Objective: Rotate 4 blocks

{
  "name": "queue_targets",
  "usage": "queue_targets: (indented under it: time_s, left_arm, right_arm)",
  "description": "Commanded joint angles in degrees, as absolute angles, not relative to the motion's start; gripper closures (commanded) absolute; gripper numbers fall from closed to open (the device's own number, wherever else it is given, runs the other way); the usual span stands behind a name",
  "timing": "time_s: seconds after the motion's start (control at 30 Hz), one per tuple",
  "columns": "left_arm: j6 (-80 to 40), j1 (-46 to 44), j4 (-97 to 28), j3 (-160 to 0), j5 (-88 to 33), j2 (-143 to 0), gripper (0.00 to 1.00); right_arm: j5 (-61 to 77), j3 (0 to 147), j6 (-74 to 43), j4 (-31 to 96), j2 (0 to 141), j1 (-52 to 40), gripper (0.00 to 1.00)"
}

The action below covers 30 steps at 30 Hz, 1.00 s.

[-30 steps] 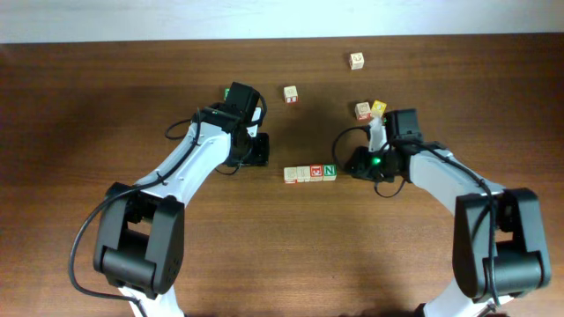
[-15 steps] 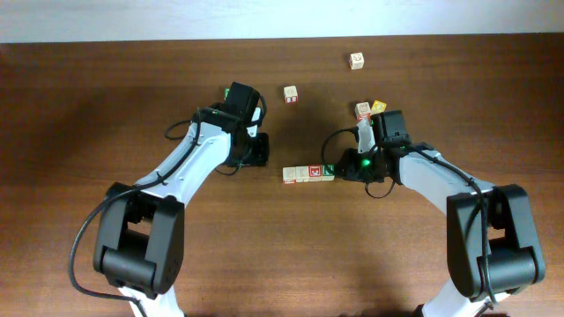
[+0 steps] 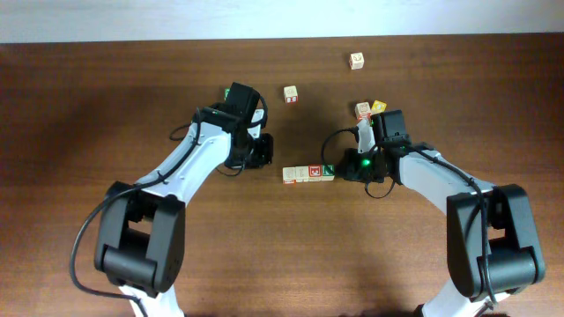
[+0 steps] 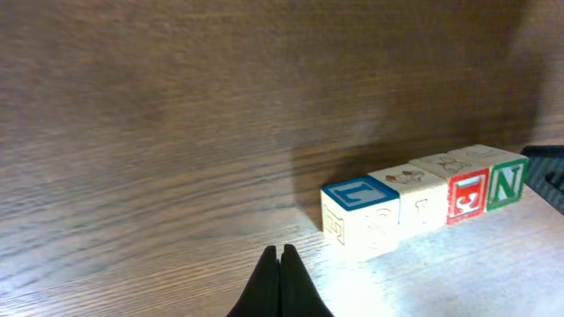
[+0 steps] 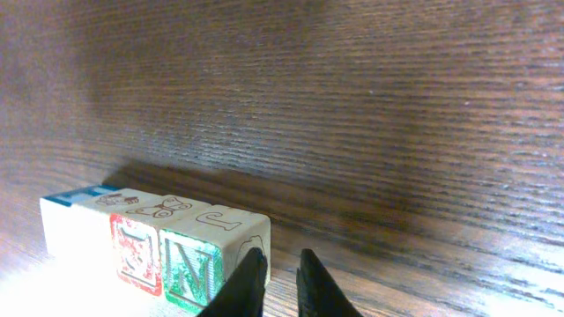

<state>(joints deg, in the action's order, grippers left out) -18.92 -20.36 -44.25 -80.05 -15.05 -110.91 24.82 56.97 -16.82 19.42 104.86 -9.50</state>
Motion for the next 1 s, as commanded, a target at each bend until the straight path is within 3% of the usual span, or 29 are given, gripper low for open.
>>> queue_targets:
  time_s: [0.0,0.17,0.97]
  left_arm:
    - [-19.9,-20.4,-43.7,-79.5,-22.5,-115.1,1.00]
    - [-20.4,-20.4,-41.6,-79.5,-28.8,-116.7,1.00]
    - [-27.8,-22.4,-41.6,-79.5,-24.1,-116.7,1.00]
  right_arm:
    - [25.3,56.5,-17.0,19.4,105.5,-9.7,0.92]
    - [25.3,56.5,-17.3,19.4,105.5,-9.7,0.94]
    - [24.8,56.5,-21.5,18.4,107.2,-9.8,0.96]
